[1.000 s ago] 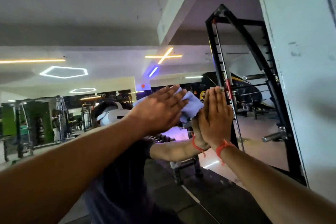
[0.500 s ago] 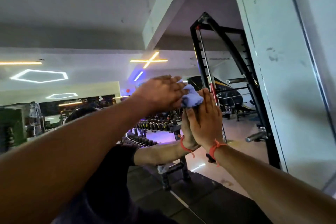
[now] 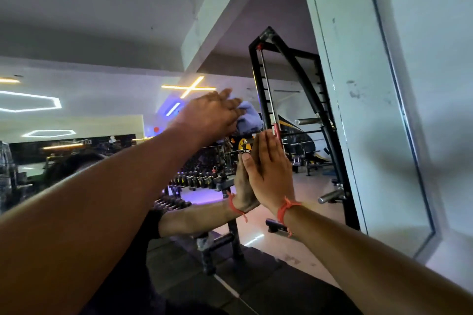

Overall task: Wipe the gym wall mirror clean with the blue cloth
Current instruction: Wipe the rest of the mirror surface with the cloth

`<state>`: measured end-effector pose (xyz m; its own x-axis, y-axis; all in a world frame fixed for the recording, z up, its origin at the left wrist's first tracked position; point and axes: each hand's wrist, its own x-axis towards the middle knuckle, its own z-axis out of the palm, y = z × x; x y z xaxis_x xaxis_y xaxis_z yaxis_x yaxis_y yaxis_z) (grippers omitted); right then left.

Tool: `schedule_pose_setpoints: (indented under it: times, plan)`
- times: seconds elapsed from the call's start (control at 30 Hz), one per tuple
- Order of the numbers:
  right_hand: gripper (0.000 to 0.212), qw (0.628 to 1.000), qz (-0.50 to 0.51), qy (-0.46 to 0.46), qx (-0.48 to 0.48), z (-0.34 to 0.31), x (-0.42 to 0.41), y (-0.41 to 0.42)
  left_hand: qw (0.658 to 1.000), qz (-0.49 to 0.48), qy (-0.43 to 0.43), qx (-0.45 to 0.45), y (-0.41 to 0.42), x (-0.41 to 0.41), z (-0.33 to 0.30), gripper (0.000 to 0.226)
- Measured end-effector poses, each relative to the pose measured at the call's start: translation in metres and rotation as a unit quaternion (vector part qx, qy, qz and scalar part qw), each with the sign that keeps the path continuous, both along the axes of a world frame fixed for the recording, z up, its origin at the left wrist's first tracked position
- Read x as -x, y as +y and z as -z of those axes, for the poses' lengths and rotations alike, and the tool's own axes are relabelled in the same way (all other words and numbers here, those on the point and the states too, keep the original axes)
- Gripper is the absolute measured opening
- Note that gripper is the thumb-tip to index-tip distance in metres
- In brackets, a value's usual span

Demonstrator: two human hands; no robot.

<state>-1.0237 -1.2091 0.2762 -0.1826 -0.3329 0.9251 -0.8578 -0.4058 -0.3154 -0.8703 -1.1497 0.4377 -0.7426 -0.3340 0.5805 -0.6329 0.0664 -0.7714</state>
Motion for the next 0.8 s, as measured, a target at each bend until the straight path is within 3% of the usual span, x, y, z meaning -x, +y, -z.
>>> schedule_pose_setpoints:
  times: [0.07, 0.13, 0.27, 0.43, 0.53, 0.63, 0.7, 0.8]
  plan:
    - [0.082, 1.0, 0.004, 0.004, -0.006, -0.001, 0.003, 0.001, 0.997, -0.019, 0.07, 0.03, -0.004, 0.006, 0.0, 0.058]
    - [0.083, 1.0, -0.014, 0.003, -0.021, -0.003, 0.005, 0.0, 0.996, -0.033, 0.084, 0.009, -0.01, 0.015, 0.021, 0.055]
    - [0.08, 0.997, -0.07, -0.01, -0.014, -0.006, 0.012, 0.002, 0.998, 0.062, 0.023, -0.01, 0.001, 0.001, 0.065, 0.051]
    - [0.087, 0.996, -0.054, 0.028, -0.061, -0.006, 0.019, 0.011, 0.997, 0.041, -0.059, -0.01, 0.01, -0.018, 0.058, 0.052]
    - [0.08, 0.99, -0.104, 0.002, -0.093, -0.012, 0.02, 0.018, 0.999, 0.008, 0.022, -0.037, 0.015, -0.014, 0.05, 0.046]
    - [0.046, 0.971, -0.177, -0.16, -0.03, -0.027, 0.019, 0.042, 0.989, -0.005, 0.118, -0.086, 0.018, 0.003, 0.078, 0.057]
    - [0.03, 0.932, -0.193, -0.305, 0.027, -0.039, 0.01, 0.061, 0.985, 0.009, 0.142, -0.1, 0.021, 0.006, 0.092, 0.071]
    - [0.021, 0.89, -0.273, -0.365, -0.006, -0.049, -0.017, 0.076, 0.975, 0.047, 0.164, -0.141, 0.02, -0.001, 0.085, 0.084]
